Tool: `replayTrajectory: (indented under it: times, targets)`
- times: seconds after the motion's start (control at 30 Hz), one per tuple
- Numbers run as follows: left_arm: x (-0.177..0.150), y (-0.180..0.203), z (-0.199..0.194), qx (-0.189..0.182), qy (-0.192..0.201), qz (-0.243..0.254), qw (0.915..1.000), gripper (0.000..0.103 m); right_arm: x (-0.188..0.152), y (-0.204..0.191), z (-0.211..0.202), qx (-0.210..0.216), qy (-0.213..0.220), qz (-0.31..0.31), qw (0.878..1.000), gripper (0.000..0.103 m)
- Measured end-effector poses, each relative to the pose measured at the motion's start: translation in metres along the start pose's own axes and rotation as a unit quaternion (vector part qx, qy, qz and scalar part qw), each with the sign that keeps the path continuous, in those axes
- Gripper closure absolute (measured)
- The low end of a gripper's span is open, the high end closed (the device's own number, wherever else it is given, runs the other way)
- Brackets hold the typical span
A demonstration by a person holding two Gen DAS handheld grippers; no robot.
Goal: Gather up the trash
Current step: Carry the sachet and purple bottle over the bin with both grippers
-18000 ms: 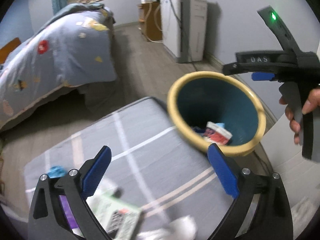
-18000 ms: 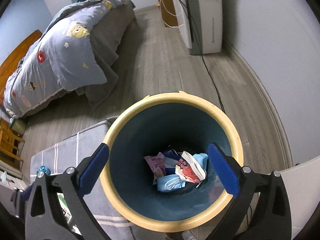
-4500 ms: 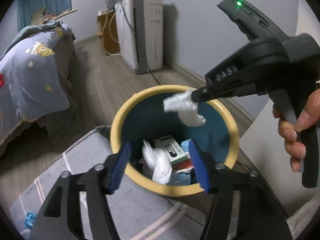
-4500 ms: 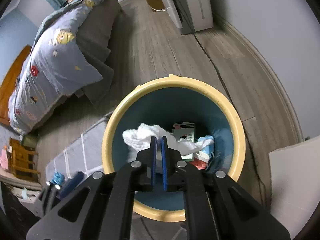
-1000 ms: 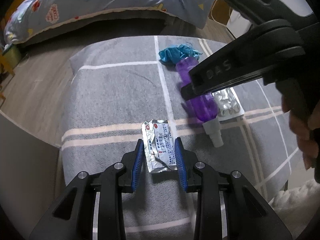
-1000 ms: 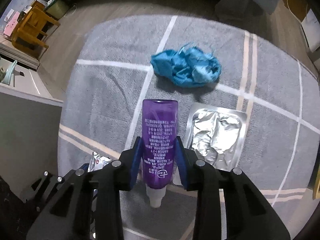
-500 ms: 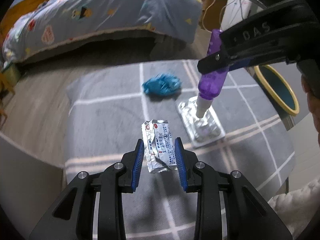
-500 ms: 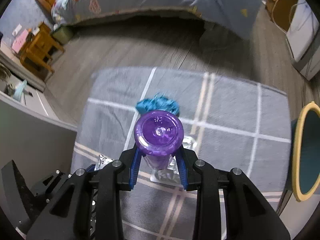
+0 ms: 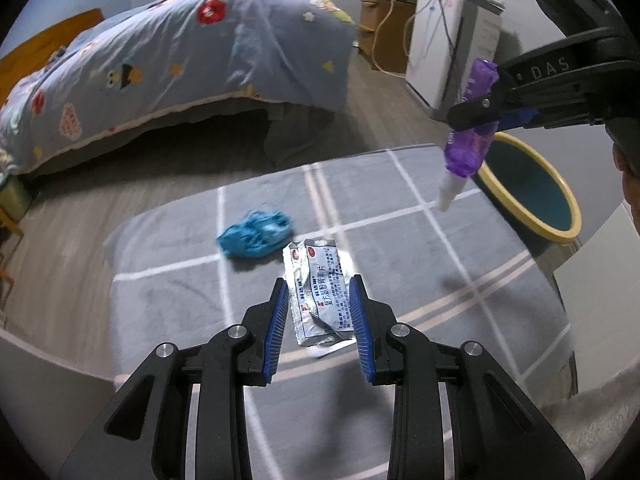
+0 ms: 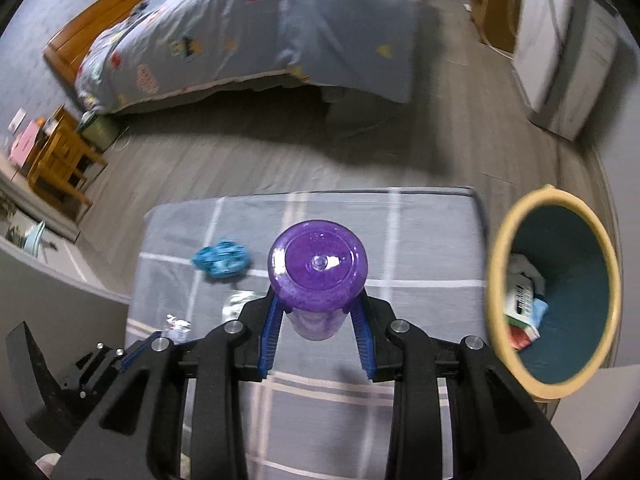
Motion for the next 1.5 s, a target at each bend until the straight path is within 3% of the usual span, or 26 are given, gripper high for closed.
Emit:
replayTrajectory:
  times: [0.43,0.6,0.97,1.2,1.5]
  targets:
    - [0.012,0.092,0.035,-0.036,-0.011,0.059,0.9976,0.070,-0.029,0.151,-0.023,-0.040,0.003,0.099,0.994,0.071]
    - [0.013,0.128,0.049,-0.053,-0.020,0.081,0.9951,0.070,-0.040,0.188,-0.026,-0.046,0.001,0.123,0.991,0.071]
    - [0.010,0.186,0.068,-0.085,-0.031,0.117,0.9891,0.070,-0.057,0.242,-0.028,-0.061,0.003,0.160,0.985,0.071]
    - [0.015,0.235,0.062,-0.123,-0.023,0.147,0.9812,0.070,-0.064,0.268,-0.026,-0.068,0.002,0.188,0.980,0.071]
    - [0.028,0.283,0.067,-0.144,-0.016,0.181,0.9727,0.070,-0.076,0.292,-0.016,-0.085,-0.012,0.196,0.977,0.071]
Point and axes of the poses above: each gripper's, at about its wrist camera, not at the fingertips, and z roughly the way its jaws point, y to its right, x to its top, the point moved 6 cm from there along z, roughly the way its jaws point, and after that the axes turned 6 degrees about -z, right-handed, at the moved point
